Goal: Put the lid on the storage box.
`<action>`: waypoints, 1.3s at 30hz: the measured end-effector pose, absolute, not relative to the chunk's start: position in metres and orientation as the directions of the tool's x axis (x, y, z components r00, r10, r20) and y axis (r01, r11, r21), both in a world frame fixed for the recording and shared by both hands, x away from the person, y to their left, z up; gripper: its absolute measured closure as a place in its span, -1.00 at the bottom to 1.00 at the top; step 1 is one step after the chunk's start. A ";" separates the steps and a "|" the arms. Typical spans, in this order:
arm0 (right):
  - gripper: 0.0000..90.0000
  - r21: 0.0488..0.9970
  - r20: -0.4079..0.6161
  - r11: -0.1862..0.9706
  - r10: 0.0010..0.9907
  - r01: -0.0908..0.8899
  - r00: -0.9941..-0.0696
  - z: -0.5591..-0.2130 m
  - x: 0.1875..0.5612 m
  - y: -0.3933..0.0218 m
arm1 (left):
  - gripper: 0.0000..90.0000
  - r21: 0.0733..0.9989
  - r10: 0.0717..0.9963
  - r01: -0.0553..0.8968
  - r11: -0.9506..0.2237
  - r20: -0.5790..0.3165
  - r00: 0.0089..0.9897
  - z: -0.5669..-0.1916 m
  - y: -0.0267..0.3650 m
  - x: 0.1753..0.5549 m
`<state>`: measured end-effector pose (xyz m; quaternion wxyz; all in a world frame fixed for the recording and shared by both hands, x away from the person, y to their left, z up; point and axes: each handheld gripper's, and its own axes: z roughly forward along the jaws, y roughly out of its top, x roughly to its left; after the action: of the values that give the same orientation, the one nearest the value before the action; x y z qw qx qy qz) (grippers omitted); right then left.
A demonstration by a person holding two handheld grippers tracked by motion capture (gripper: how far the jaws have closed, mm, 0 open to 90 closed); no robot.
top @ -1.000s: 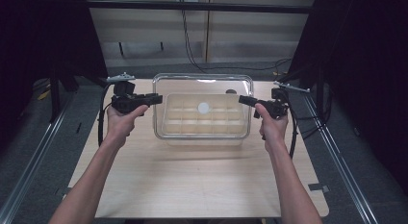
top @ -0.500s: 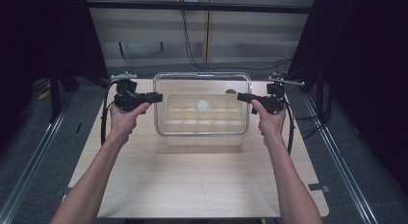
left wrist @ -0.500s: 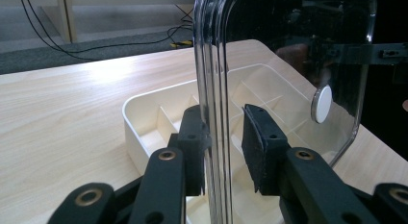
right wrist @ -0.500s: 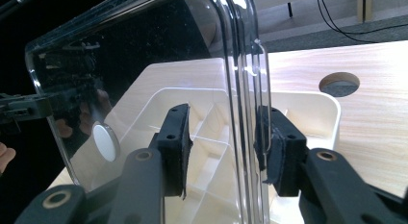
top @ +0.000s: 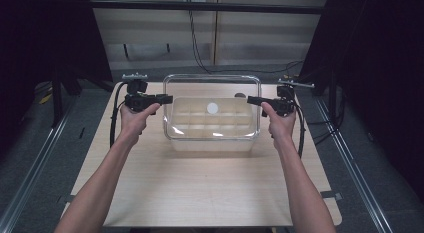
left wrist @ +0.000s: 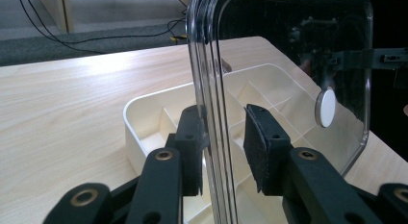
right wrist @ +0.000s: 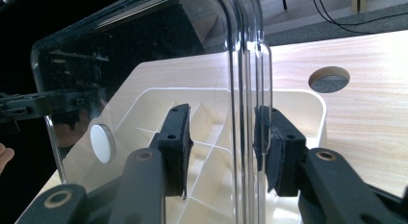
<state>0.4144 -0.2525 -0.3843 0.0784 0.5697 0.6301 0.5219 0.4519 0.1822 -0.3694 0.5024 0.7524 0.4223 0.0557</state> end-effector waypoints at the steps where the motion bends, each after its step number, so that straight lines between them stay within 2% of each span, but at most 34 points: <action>1: 0.29 0.745 0.497 -0.193 0.800 0.639 -0.338 -0.385 0.416 -0.253 | 0.52 0.800 0.693 0.584 -0.135 -0.346 0.633 -0.370 0.182 0.453; 8: 0.28 0.742 0.494 -0.190 0.803 0.643 -0.333 -0.389 0.416 -0.251 | 0.52 0.789 0.701 0.596 -0.149 -0.341 0.627 -0.372 0.182 0.454; 13: 0.28 0.744 0.496 -0.202 0.805 0.636 -0.325 -0.394 0.416 -0.250 | 0.51 0.777 0.705 0.618 -0.121 -0.372 0.604 -0.377 0.182 0.459; 30: 0.18 0.704 0.497 -0.191 0.821 0.684 -0.281 -0.408 0.435 -0.250 | 0.46 0.740 0.727 0.663 -0.115 -0.392 0.563 -0.392 0.175 0.477; 36: 0.09 0.693 0.478 -0.179 0.839 0.698 -0.259 -0.412 0.440 -0.247 | 0.43 0.730 0.739 0.672 -0.123 -0.384 0.553 -0.397 0.173 0.481; 39: 0.03 0.695 0.455 -0.160 0.853 0.701 -0.257 -0.413 0.442 -0.244 | 0.39 0.734 0.757 0.661 -0.157 -0.341 0.558 -0.397 0.170 0.482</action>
<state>0.4420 -0.2437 -0.4129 0.0816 0.6042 0.6429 0.4636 0.4819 0.1696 -0.3973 0.4508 0.7586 0.4674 0.0530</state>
